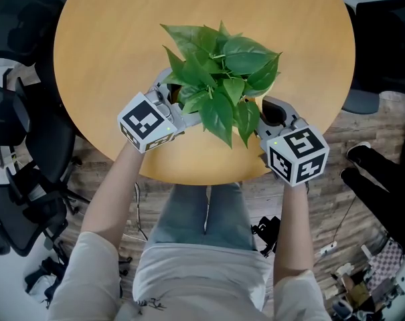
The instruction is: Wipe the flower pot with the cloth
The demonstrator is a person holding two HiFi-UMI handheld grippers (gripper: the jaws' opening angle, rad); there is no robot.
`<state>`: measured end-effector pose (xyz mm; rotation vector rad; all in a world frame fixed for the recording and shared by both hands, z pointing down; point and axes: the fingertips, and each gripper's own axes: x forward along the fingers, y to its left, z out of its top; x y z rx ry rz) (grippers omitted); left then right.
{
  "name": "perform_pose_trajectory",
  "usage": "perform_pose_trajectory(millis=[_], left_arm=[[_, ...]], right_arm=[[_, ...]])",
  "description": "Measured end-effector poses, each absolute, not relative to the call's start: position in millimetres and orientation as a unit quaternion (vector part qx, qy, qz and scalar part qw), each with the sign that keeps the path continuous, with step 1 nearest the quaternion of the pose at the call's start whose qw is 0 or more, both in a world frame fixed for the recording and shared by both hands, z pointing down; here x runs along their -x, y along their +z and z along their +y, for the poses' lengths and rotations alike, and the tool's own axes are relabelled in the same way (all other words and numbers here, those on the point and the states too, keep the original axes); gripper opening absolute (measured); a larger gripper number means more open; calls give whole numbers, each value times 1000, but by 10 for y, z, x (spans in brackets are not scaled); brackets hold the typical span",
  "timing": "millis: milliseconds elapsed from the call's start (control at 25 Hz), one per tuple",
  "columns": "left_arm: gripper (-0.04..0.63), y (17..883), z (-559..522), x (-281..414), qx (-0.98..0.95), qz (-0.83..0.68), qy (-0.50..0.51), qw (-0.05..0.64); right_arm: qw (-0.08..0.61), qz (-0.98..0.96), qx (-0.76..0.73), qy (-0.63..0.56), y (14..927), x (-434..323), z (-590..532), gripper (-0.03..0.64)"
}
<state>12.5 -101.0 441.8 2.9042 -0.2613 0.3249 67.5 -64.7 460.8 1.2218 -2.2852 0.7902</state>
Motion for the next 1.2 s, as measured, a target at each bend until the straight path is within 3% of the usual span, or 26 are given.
perform_pose_trajectory(millis=[1200], left_arm=[[426,4477,-1048,-247,-940,-284,132,136]], right_arm=[[227,-832,-423,278,4631,-599,-463,49]])
